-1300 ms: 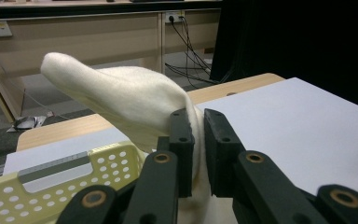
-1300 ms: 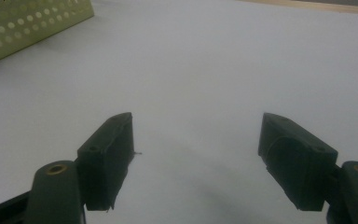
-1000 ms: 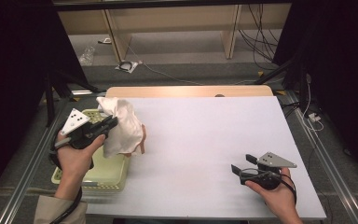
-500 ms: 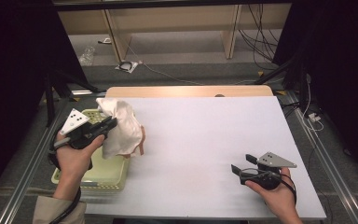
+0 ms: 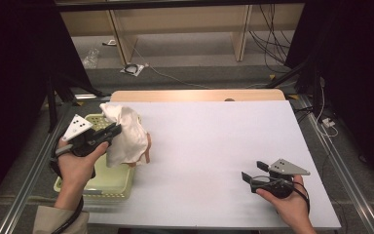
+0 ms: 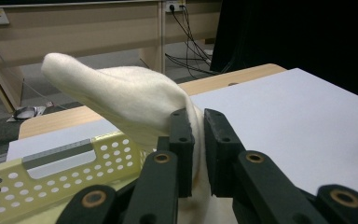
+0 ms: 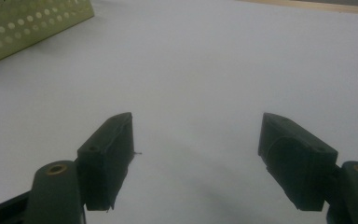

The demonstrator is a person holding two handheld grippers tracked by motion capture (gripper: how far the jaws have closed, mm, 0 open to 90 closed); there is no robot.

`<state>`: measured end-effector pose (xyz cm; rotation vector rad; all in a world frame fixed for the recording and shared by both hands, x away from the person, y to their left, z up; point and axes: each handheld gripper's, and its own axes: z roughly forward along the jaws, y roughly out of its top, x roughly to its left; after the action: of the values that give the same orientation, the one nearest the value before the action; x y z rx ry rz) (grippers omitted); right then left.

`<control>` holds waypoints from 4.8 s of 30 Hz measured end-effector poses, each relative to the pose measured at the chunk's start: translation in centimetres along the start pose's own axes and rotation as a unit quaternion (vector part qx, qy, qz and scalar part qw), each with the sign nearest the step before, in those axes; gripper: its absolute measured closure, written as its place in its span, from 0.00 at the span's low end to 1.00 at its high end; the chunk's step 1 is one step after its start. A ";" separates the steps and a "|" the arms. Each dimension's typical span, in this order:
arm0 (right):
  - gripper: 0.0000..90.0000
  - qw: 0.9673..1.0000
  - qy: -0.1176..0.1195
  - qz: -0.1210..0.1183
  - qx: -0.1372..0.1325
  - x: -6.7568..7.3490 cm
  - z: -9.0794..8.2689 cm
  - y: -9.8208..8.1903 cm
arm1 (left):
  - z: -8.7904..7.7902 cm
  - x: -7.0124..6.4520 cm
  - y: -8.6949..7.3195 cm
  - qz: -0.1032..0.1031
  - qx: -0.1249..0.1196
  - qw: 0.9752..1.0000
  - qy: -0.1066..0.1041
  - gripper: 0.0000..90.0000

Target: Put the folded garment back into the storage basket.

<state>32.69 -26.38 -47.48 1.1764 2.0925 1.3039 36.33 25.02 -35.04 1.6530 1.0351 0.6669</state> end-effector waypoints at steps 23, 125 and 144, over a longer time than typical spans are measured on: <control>0.31 1.000 -0.001 -0.001 0.002 0.0 -0.1 0.0 | -0.6 0.7 -0.3 -0.005 0.008 1.000 0.005 0.91; 0.31 1.000 0.000 -0.001 0.000 0.0 0.1 0.0 | -1.9 5.0 -2.2 -0.050 0.057 0.997 0.015 0.91; 0.31 1.000 0.000 -0.002 0.000 0.0 0.1 0.0 | -1.8 5.5 -2.5 -0.054 0.061 0.996 0.022 0.91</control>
<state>32.76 -26.36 -47.54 1.1724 2.0940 1.3026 36.68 30.90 -37.16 1.6806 1.2087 0.5811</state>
